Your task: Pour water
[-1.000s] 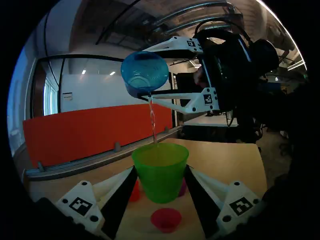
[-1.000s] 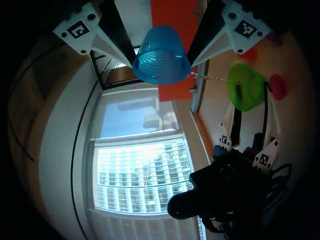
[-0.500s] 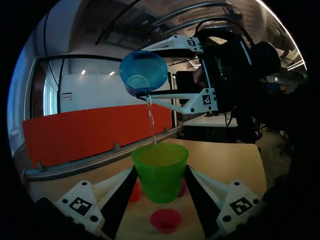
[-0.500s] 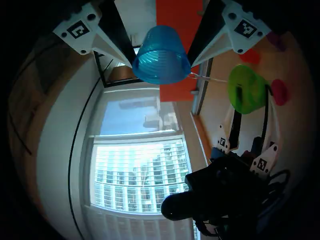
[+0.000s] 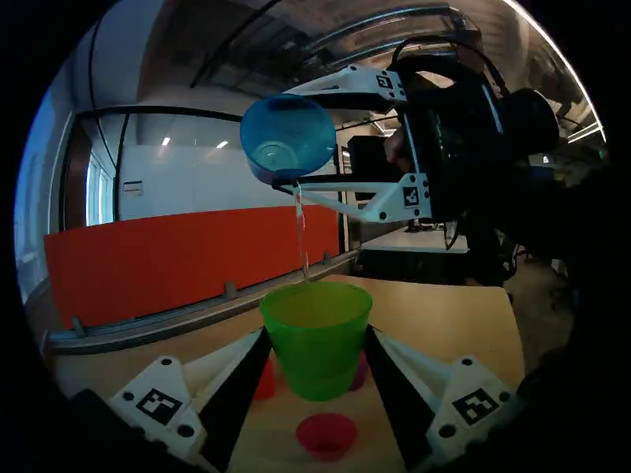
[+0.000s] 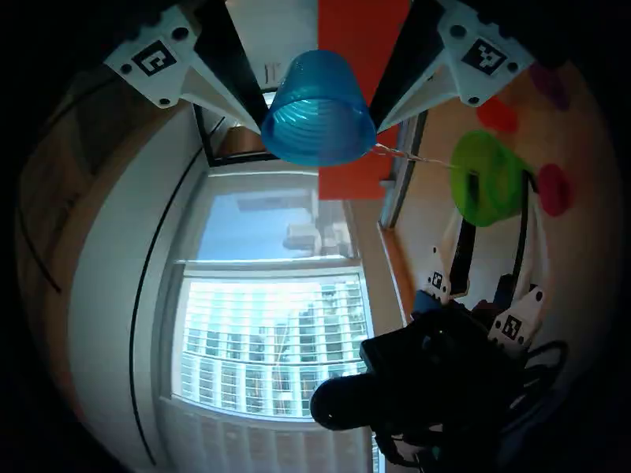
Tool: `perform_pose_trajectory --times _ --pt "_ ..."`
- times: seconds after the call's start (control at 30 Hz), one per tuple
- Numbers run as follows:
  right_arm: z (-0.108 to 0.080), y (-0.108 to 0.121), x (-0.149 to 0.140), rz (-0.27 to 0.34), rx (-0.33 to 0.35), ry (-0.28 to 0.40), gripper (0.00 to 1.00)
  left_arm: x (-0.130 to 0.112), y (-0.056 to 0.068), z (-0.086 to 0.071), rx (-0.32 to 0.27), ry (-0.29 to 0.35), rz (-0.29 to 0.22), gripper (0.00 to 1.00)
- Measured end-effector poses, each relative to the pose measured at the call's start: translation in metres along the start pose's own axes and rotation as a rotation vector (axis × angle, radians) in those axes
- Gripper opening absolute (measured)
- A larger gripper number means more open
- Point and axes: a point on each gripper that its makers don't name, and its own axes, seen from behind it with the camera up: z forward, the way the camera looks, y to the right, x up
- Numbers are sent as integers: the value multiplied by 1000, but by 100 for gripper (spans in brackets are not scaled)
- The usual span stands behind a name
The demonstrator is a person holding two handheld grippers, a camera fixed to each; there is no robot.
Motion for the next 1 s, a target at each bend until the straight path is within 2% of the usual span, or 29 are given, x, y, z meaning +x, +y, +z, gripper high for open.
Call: perform_pose_trajectory --times 1.0 --pt "1 2 6 -102 -6 -10 90 5 -1 3 1 8 0 82"
